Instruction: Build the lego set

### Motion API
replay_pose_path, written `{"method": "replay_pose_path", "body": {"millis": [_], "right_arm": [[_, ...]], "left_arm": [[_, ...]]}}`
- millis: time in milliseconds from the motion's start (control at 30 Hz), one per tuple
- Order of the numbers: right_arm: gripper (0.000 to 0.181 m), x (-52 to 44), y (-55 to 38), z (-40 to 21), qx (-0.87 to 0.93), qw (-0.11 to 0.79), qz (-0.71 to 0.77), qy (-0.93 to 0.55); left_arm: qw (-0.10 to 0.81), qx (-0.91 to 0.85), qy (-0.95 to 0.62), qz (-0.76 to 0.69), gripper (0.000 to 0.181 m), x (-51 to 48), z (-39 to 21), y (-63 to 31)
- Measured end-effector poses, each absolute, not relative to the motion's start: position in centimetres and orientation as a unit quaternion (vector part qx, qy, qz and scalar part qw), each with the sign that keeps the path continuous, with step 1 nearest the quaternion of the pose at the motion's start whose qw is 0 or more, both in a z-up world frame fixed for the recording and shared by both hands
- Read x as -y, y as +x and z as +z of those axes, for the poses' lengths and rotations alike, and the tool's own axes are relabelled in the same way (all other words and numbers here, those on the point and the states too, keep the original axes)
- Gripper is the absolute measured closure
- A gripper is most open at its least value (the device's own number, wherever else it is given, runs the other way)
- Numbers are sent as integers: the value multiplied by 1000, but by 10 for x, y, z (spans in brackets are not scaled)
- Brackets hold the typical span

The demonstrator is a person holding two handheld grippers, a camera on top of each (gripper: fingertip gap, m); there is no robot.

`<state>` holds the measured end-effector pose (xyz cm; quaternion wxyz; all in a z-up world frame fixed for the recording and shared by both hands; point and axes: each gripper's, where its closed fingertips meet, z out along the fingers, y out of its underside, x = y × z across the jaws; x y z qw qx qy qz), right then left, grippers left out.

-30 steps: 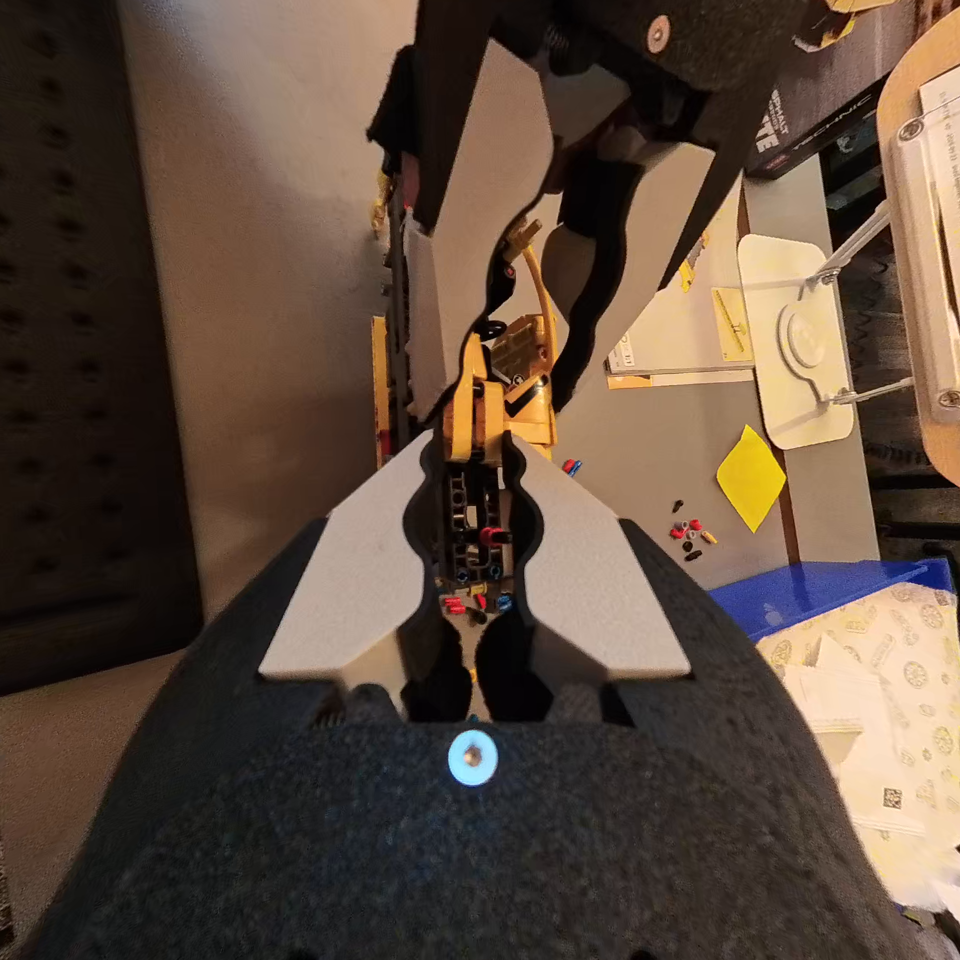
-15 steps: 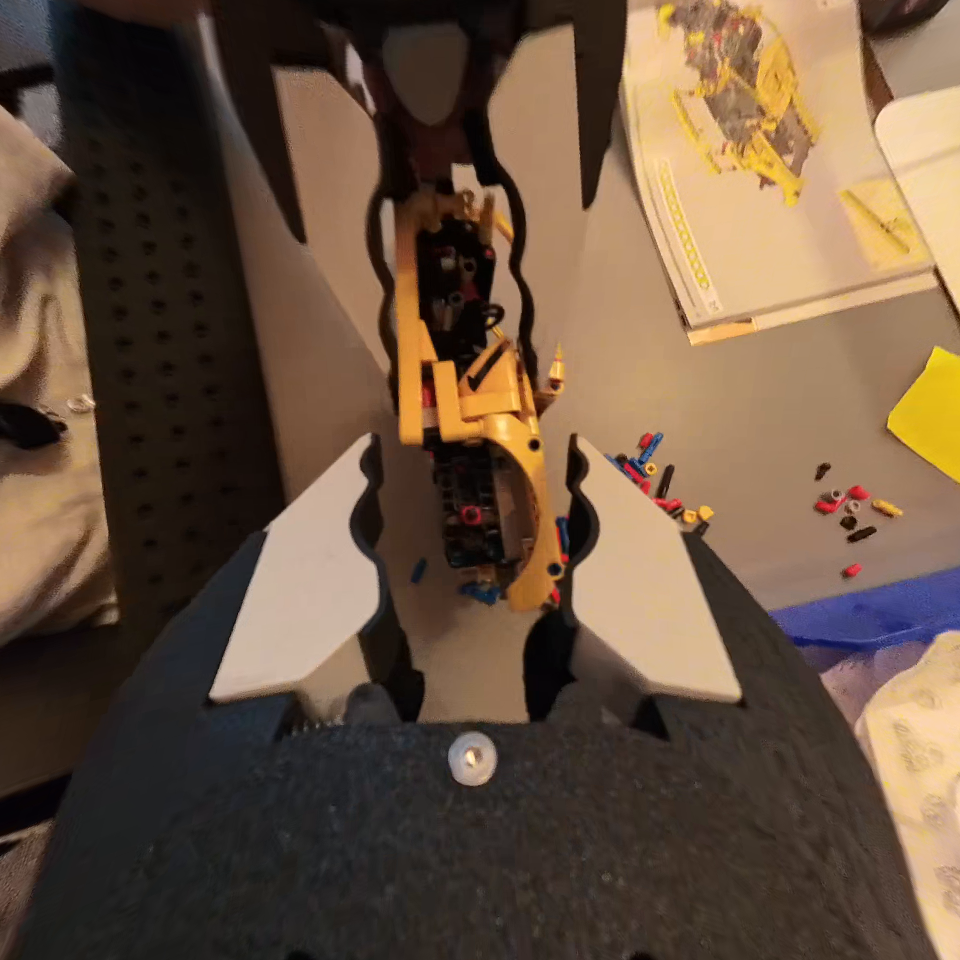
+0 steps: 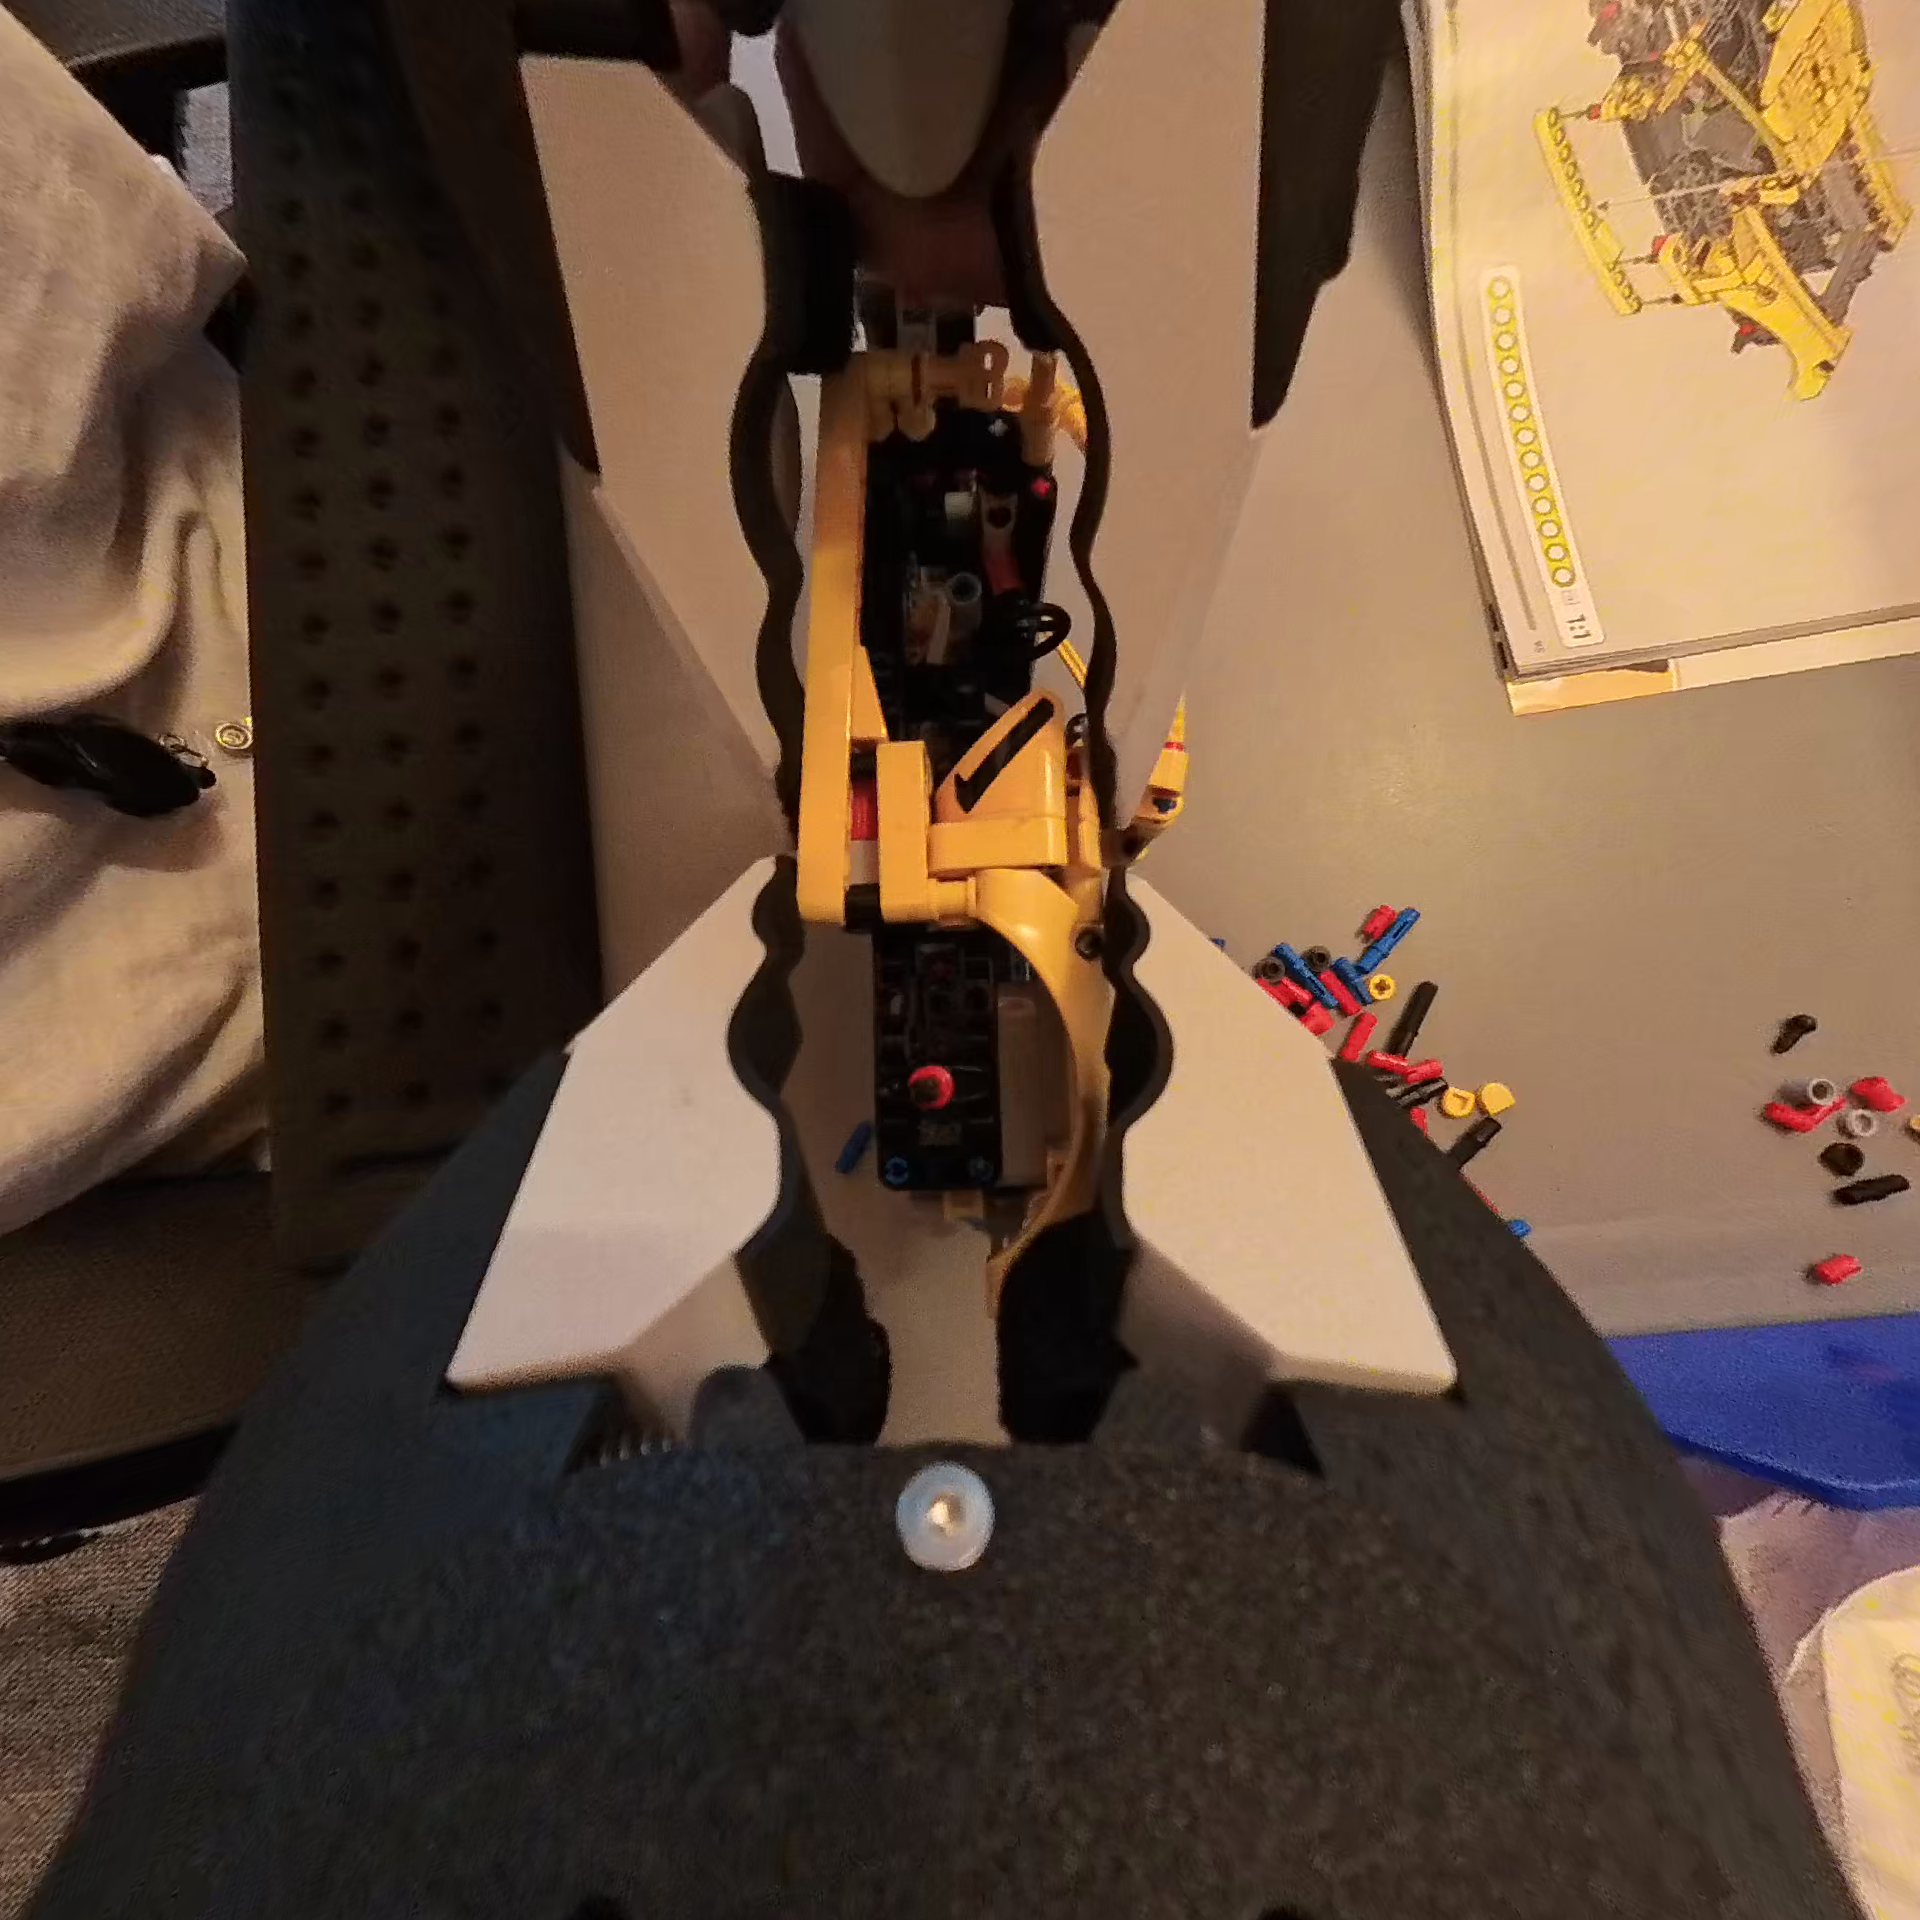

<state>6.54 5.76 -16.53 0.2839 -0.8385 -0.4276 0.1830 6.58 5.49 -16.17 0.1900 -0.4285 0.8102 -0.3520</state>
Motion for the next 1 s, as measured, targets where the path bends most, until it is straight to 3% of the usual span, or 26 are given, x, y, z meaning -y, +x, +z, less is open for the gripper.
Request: {"method": "replay_pose_path", "body": {"millis": [433, 567, 633, 733, 800, 933, 1000], "right_arm": [[126, -61, 65, -163, 426, 289, 207, -832], [124, -60, 69, -156, 368, 338, 186, -846], [119, -55, 80, -132, 292, 404, 178, -849], [129, -31, 91, -107, 138, 465, 228, -844], [143, -23, 89, -115, 9, 468, 287, -836], [139, -31, 73, -130, -205, 469, 444, -735], [146, -38, 73, -135, -259, 471, 486, -690]], "left_arm": [[182, -804, -435, -363, 129, -58, -161, 67], [189, -806, -434, -356, 127, -56, -161, 66], [195, -802, -442, -351, 126, -55, -161, 66], [207, -778, -483, -344, 126, -57, -161, 68], [218, -756, -517, -337, 126, -58, -161, 70], [235, -724, -561, -325, 125, -59, -161, 72], [243, -725, -562, -316, 125, -57, -161, 72]]}}
